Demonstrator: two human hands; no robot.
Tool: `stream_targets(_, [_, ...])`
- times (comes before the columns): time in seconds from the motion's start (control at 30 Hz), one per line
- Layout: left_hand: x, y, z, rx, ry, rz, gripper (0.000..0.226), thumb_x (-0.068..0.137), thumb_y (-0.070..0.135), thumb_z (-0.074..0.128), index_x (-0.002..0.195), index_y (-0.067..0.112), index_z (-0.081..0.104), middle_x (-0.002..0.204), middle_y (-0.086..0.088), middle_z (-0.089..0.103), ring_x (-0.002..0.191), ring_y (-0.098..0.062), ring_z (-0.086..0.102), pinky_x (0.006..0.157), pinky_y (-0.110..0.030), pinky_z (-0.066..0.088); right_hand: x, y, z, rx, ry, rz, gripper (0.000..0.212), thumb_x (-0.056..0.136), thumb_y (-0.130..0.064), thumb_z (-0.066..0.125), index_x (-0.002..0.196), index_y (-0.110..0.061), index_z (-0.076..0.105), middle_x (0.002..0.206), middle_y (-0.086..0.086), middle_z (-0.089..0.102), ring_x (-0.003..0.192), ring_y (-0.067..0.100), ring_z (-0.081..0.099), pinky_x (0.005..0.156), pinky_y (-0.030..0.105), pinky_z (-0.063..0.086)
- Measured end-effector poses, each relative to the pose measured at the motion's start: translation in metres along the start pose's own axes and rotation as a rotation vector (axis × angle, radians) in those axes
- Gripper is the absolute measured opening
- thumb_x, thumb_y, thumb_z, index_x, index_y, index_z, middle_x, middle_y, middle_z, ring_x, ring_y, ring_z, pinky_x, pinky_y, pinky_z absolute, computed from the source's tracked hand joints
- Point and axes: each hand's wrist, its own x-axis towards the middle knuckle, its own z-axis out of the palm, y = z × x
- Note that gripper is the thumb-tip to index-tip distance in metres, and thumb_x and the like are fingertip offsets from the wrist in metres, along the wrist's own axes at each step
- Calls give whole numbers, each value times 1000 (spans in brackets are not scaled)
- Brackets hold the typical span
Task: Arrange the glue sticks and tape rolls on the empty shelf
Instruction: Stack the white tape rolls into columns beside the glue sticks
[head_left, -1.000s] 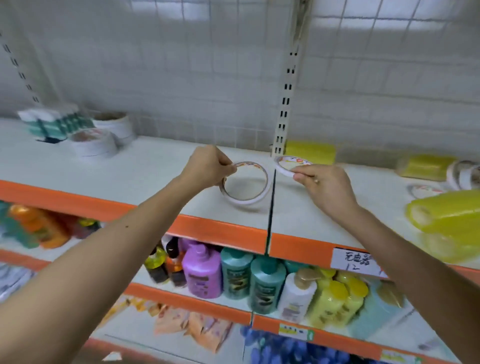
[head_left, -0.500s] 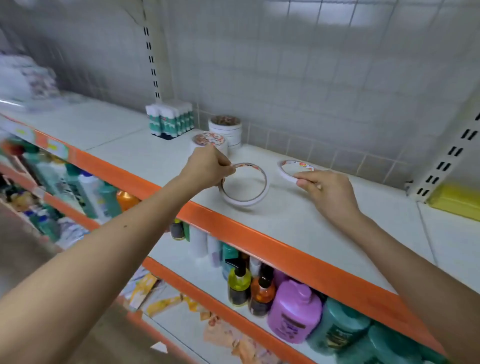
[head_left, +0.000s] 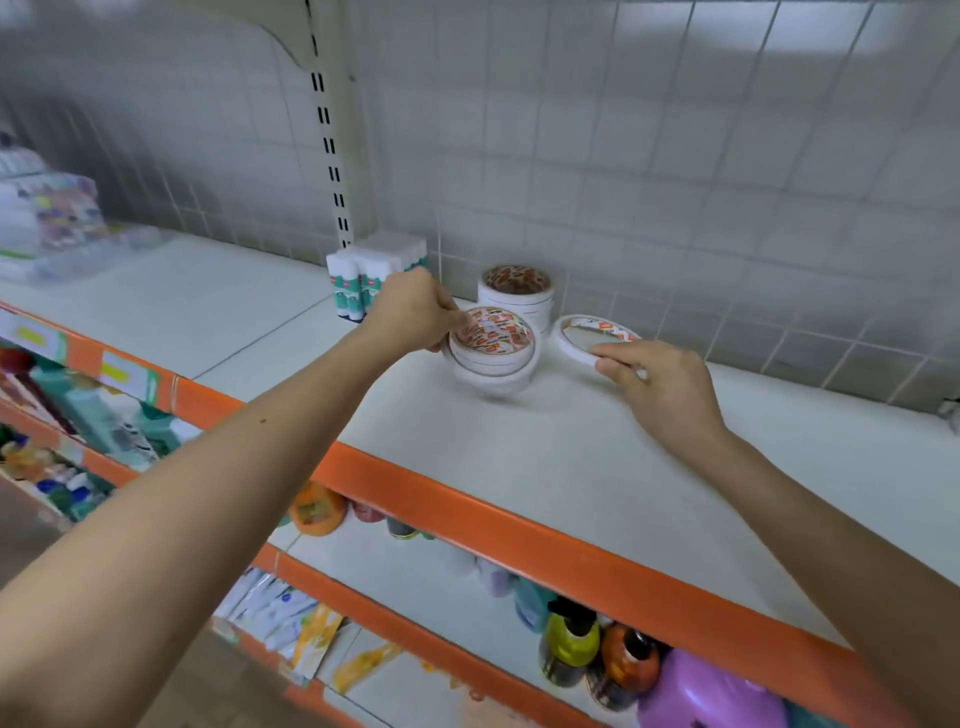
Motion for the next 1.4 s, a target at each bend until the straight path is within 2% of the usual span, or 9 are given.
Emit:
stream_targets(0.13, [36,-11,5,-7,-83,1,17,83,18,63,76,6,72,30,10,50,27,5,47,38,-2,36,9,-9,13,-43,62,44,19,87,-16,59,102,-13,71,105,6,70,104,26,60,84,28,38])
stream_targets(0.27, [64,-18,10,13,-161,66,22,84,24,64,85,5,72,60,0,63,27,6,46,40,-2,37,21,-24,28,-97,116,22,20,86,-20,59,100,-14,71,103,4,71,99,21,60,81,22,36])
stream_targets(0.37, [74,-29,17,-9,-211,122,31,86,32,62,85,3,72,78,-9,71,32,4,51,60,-15,51,28,-38,43,-106,97,-22,26,83,-27,55,97,-14,72,98,5,73,89,14,60,78,19,37])
stream_targets(0.57, [75,-51,20,-255,-355,184,42,95,35,46,96,0,68,94,-16,70,82,-25,65,84,-35,54,35,-59,75,-152,78,-29,24,82,-25,56,98,-17,72,96,3,72,93,26,63,85,23,43])
stream_targets(0.7, [65,-61,14,-397,-529,260,36,89,48,48,103,21,66,100,3,66,89,-10,59,82,-29,50,42,-63,83,21,83,4,31,76,-27,65,105,-17,69,104,-5,62,99,10,55,89,9,37])
stream_targets(0.8, [61,-66,12,-388,-617,318,31,80,45,64,110,36,60,107,16,65,93,2,61,83,-19,46,43,-61,78,140,95,83,54,69,-21,77,120,-18,58,122,-7,48,109,-5,42,93,-3,26])
stream_targets(0.97, [61,-61,18,-324,-529,376,62,69,38,77,124,31,50,110,14,61,94,-4,60,82,-15,45,40,-58,72,225,-14,317,80,73,-24,74,140,-19,32,127,-19,39,119,-3,36,100,9,27])
stream_targets(1.07, [60,-61,17,-272,-473,436,65,67,39,78,125,30,50,107,15,60,98,-5,56,79,-14,45,41,-56,72,247,-29,319,68,74,-22,73,135,-19,41,106,-26,46,106,-5,44,89,0,29])
stream_targets(1.4, [53,-64,24,-252,-358,450,62,66,43,77,122,33,54,103,13,65,96,-7,59,81,-17,47,37,-55,74,271,45,315,62,71,-20,75,129,-21,51,101,-21,55,100,-1,53,85,-3,36])
